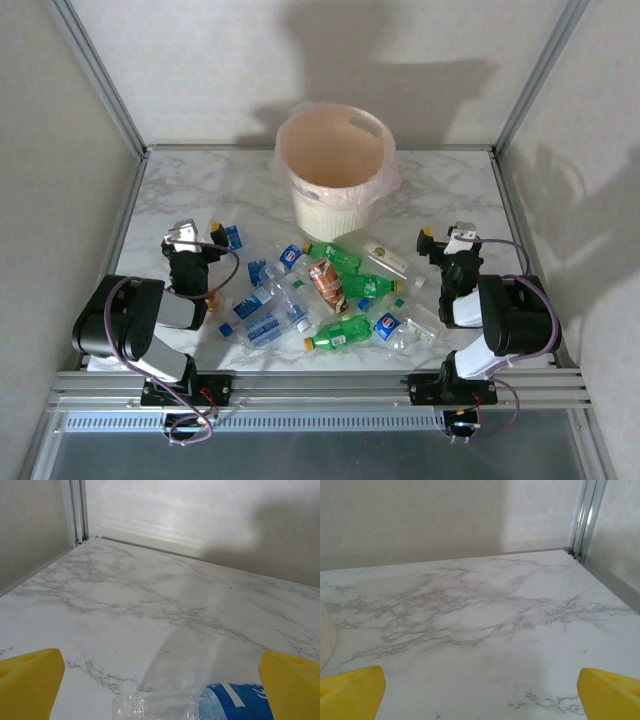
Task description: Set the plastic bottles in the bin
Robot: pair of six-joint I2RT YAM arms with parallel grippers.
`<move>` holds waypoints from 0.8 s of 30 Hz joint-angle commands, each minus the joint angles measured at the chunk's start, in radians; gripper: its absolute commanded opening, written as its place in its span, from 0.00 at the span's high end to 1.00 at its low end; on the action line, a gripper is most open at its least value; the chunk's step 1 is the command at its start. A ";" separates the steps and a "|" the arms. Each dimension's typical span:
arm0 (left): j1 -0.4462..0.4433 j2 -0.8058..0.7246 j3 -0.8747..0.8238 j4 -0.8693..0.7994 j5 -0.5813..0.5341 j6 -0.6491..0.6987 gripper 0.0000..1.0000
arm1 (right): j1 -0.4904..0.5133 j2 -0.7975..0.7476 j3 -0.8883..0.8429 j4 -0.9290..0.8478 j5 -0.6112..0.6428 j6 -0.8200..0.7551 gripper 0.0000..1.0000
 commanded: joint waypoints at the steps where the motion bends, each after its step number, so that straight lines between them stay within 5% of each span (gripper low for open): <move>1: 0.003 0.004 0.016 0.002 0.018 0.011 0.01 | -0.007 0.000 0.011 0.022 -0.012 -0.013 0.01; 24: 0.010 0.002 0.018 -0.003 0.032 0.007 0.01 | -0.006 0.000 0.011 0.023 -0.012 -0.012 0.01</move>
